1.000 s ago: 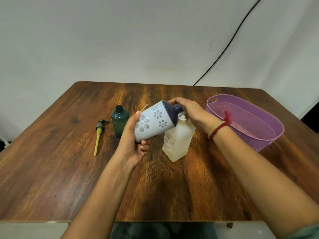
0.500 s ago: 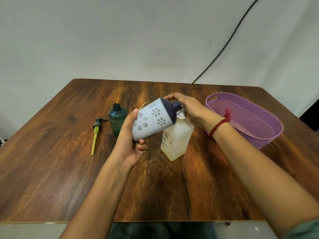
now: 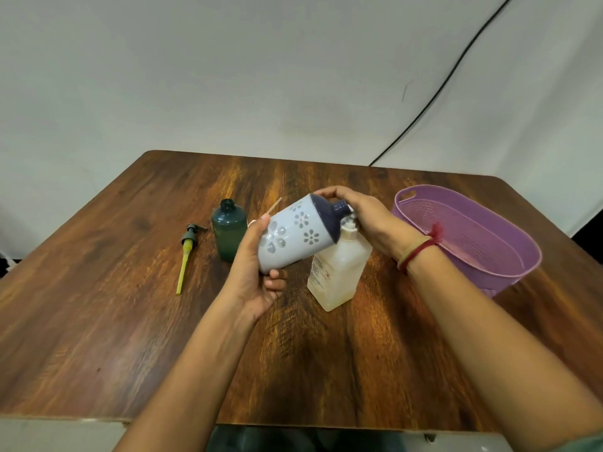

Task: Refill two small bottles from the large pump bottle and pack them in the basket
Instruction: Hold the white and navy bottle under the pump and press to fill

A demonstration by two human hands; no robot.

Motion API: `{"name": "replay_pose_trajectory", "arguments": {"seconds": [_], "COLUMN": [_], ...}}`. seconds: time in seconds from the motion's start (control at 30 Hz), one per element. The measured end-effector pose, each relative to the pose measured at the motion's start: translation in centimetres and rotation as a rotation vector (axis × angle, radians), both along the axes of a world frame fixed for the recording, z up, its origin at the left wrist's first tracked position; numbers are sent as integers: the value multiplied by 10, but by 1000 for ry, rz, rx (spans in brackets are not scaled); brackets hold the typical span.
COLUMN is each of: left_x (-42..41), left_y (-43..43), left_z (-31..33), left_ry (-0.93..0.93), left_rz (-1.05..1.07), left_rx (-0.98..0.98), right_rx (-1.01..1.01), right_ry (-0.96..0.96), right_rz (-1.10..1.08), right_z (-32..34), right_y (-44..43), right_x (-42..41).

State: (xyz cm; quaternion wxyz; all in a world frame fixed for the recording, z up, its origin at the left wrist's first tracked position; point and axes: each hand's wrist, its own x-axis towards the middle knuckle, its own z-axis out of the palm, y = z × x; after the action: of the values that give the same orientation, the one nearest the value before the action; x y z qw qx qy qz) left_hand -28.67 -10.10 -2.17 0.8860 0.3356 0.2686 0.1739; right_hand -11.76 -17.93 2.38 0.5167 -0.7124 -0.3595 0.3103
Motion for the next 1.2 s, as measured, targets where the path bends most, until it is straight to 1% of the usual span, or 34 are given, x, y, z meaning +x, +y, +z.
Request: {"name": "replay_pose_trajectory", "arguments": {"seconds": [0.1, 0.27, 0.4, 0.47, 0.7, 0.87, 0.97, 1.1, 1.2], "left_x": [-1, 0, 3, 1, -2, 0, -2, -3, -1], "left_y": [2, 2, 0, 1, 1, 1, 2, 5, 6], "left_z": [1, 2, -2, -5, 0, -3, -6, -1, 2], "left_ry": [2, -8, 9, 14, 8, 22, 33, -4, -12], "left_rz": [2, -5, 6, 10, -9, -5, -10, -16, -19], "left_rx": [0, -7, -32, -40, -8, -19, -26, -21, 7], "right_rx": [-35, -78, 49, 74, -60, -23, -43, -134, -94], "right_ry": [-51, -58, -46, -50, -101, -120, -102, -147, -100], "right_rz": [3, 30, -25, -21, 9, -17, -34, 37, 38], "right_z": [3, 11, 0, -4, 15, 2, 1, 18, 16], "right_y": [3, 1, 4, 6, 6, 4, 6, 5, 2], "right_x": [-1, 3, 1, -1, -1, -1, -4, -3, 0]}}
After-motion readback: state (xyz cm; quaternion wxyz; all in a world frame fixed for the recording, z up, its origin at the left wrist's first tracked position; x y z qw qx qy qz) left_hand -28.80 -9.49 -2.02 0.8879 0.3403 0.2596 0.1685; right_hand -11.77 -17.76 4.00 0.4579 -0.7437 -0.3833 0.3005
